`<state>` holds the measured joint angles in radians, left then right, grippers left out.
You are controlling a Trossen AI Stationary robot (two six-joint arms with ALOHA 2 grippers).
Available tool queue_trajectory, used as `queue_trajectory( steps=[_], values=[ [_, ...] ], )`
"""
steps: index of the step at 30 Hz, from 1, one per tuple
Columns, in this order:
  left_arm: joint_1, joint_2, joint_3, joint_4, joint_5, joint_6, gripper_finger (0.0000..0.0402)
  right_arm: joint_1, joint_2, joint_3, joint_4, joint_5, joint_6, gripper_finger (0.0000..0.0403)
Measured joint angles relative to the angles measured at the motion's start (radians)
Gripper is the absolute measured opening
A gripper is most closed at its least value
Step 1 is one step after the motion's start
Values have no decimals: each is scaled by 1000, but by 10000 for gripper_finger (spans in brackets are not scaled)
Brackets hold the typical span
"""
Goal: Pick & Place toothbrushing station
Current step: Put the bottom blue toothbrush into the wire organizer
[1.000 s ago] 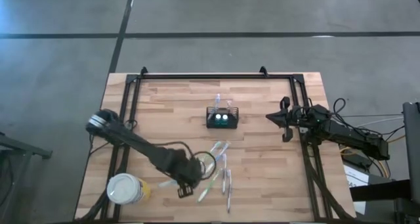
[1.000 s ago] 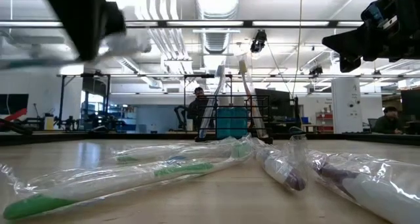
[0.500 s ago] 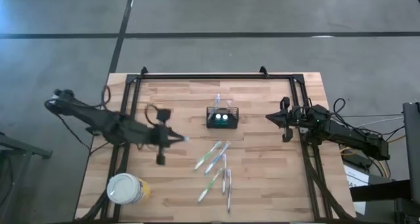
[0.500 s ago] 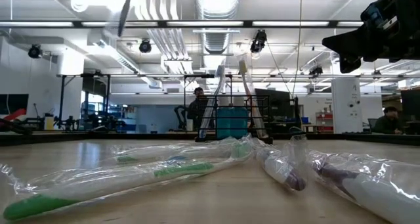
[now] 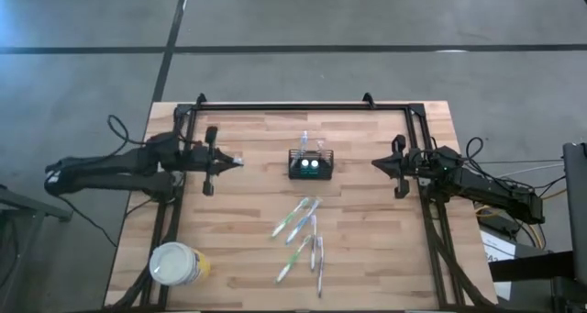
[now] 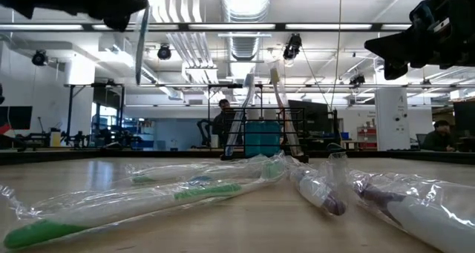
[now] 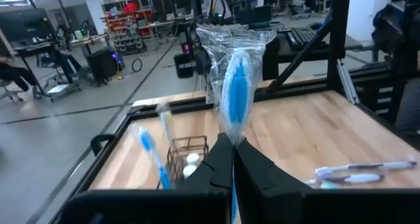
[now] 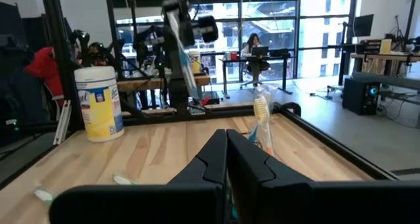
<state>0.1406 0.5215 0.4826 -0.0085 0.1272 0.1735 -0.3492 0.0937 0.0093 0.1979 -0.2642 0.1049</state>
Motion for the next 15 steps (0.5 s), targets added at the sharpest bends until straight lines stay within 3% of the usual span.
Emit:
queue_trajectory(
  steps=[7,15],
  values=[
    [17,-140,-142,102,6,5,1,0,0,0,38,0,-19,8],
    [23,-271,-236,104,-55,54,1,0,0,0,117,1,-56,8]
  ],
)
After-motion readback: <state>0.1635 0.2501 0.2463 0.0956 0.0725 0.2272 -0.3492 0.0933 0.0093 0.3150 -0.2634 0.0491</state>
